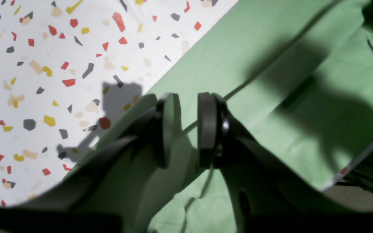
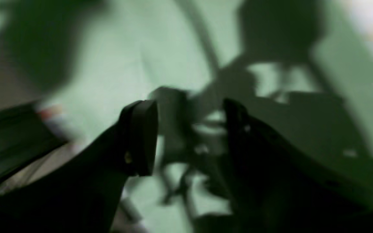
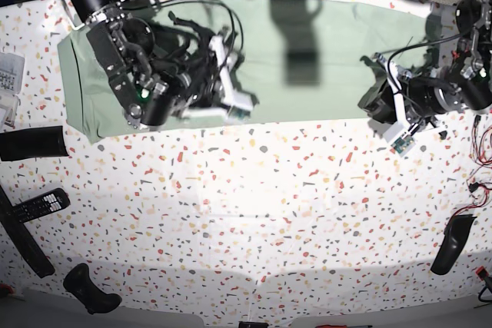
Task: Fold the T-shirt properly
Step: 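Move both grippers over the folded shirt's long edge and lower them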
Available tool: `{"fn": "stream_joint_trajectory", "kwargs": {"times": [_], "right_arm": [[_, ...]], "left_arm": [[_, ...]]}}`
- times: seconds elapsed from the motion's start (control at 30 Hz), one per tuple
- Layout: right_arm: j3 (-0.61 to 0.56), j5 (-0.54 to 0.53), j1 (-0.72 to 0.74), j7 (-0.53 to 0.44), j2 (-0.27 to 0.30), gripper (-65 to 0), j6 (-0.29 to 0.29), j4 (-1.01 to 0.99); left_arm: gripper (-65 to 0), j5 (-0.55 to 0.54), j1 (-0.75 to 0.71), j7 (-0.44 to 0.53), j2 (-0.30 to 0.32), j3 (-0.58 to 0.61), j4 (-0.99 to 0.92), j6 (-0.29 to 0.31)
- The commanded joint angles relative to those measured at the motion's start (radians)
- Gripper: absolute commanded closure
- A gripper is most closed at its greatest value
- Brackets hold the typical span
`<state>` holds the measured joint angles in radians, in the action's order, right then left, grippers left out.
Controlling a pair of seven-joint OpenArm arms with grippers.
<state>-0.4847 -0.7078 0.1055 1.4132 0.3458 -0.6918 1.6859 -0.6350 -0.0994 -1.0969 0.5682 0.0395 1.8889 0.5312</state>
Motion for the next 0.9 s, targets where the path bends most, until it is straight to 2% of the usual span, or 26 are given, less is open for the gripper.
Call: {"fn": "stream_joint_trajectory", "kwargs": {"times": [0.0,0.07,0.13,0.4,0.57,0.67,0.73,0.87], "right_arm": [[0.005,-0.074,0.022,-0.017,0.000,-30.5,-0.006,0.033],[0.005,-0.187,0.018,-0.017,0.008,-30.5,-0.006,0.061],[0.005,-0.247,0.004,-0.017,0.018,-30.5,-0.006,0.085],[0.005,-0.265,-0.092,-0.017,0.051,-30.5,-0.006,0.109],[0.008,-0.274,-0.053,-0.017,0.050,-30.5,-0.006,0.162],[0.008,-0.268,-0.004,-0.121,0.050,-30.5,-0.006,0.208],[0.020,-0.213,0.021,-0.198,0.046,-30.5,-0.006,0.217],[0.072,0.061,0.024,-0.394,0.010,-29.5,-0.006,0.215]], "left_arm": [[-11.7,-0.012,0.014,0.020,0.014,-0.006,0.014,0.003],[-11.7,-0.012,0.014,0.020,0.014,-0.006,0.014,0.003],[-11.7,-0.012,0.014,0.020,0.014,-0.006,0.014,0.003],[-11.7,-0.012,0.014,0.028,0.014,-0.006,0.014,0.003],[-11.7,-0.012,0.014,0.036,0.014,-0.006,0.014,0.002],[-11.7,-0.027,0.014,0.053,0.014,-0.006,0.014,0.002],[-11.7,-0.056,0.014,0.070,0.014,-0.006,0.014,0.003],[-11.7,-0.064,0.014,0.073,0.014,-0.006,0.014,0.003]]}}
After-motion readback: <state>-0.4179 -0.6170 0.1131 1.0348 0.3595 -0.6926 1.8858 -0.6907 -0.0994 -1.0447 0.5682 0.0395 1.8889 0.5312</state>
